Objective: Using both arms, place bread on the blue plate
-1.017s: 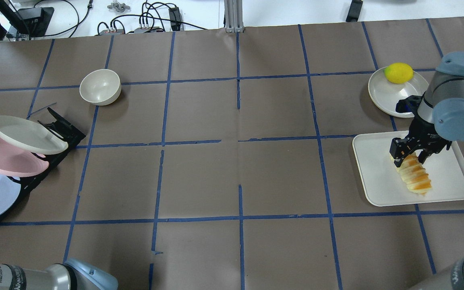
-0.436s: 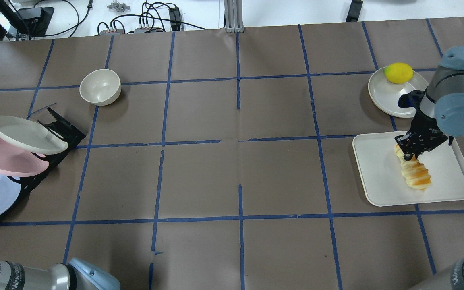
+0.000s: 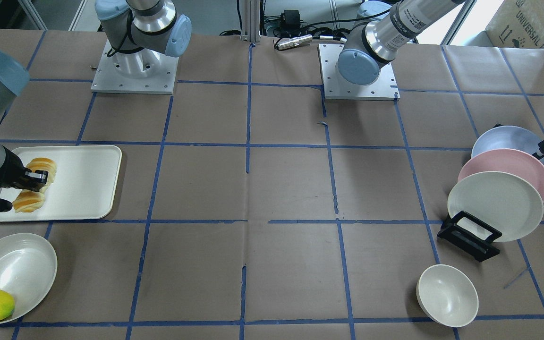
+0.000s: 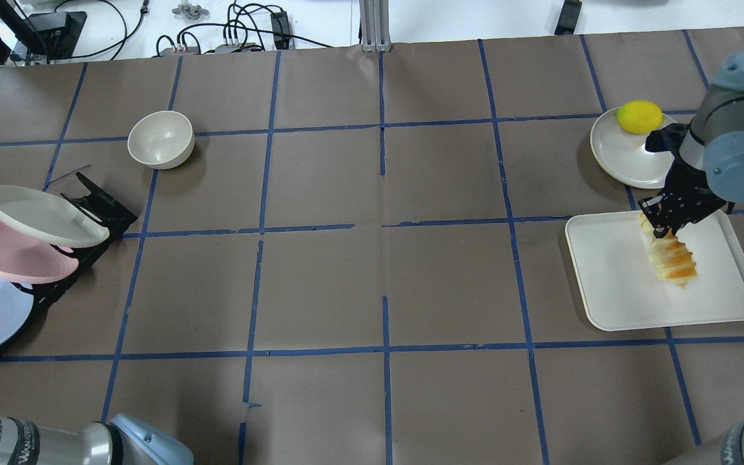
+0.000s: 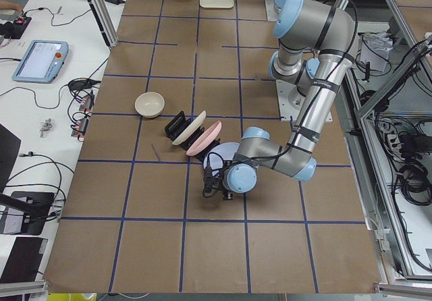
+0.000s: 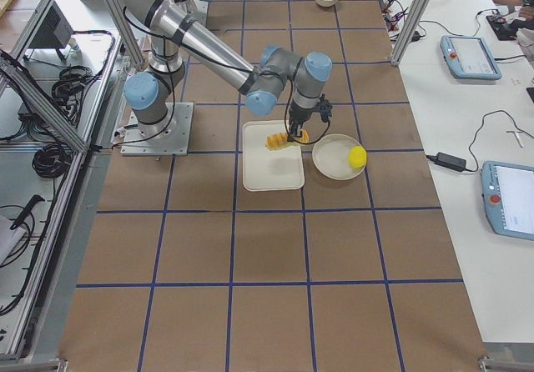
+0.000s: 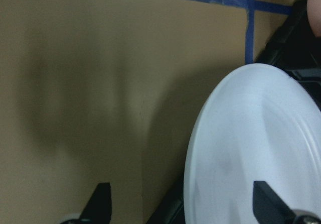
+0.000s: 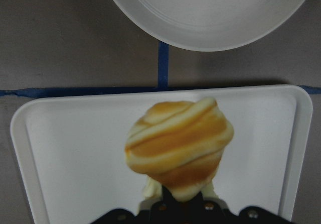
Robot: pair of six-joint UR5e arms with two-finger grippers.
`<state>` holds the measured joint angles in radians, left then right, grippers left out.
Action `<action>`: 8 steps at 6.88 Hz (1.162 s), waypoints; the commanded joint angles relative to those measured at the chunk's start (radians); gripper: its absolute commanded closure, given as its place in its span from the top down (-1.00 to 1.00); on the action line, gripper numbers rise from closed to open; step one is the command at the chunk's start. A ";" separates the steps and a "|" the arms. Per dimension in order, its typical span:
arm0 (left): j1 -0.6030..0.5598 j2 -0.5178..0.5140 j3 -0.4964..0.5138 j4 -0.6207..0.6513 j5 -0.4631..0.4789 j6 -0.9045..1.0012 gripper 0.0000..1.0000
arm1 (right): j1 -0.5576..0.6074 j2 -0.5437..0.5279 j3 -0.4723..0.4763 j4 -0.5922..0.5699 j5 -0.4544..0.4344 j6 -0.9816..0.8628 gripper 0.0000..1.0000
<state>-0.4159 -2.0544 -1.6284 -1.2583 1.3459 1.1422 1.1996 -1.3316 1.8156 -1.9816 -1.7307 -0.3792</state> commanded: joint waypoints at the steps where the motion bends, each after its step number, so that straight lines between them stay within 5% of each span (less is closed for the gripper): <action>1: -0.003 0.000 -0.001 -0.001 0.001 -0.009 0.09 | 0.078 -0.166 -0.012 0.010 0.005 0.036 -0.84; 2: -0.003 0.003 -0.001 -0.006 0.001 -0.018 -0.47 | 0.081 -0.292 -0.015 0.111 0.099 0.036 -0.83; 3: -0.003 0.006 0.001 -0.012 0.001 -0.028 -0.69 | 0.086 -0.387 -0.013 0.169 0.168 0.037 -0.82; 5: -0.010 0.022 0.005 -0.018 0.002 -0.033 -0.85 | 0.086 -0.469 -0.036 0.313 0.256 0.046 -0.80; 8: -0.012 0.087 0.027 -0.120 0.001 -0.033 -0.94 | 0.142 -0.446 -0.177 0.605 0.304 0.052 -0.86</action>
<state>-0.4281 -1.9998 -1.6118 -1.3265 1.3471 1.1099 1.3114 -1.7903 1.6840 -1.4818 -1.4350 -0.3315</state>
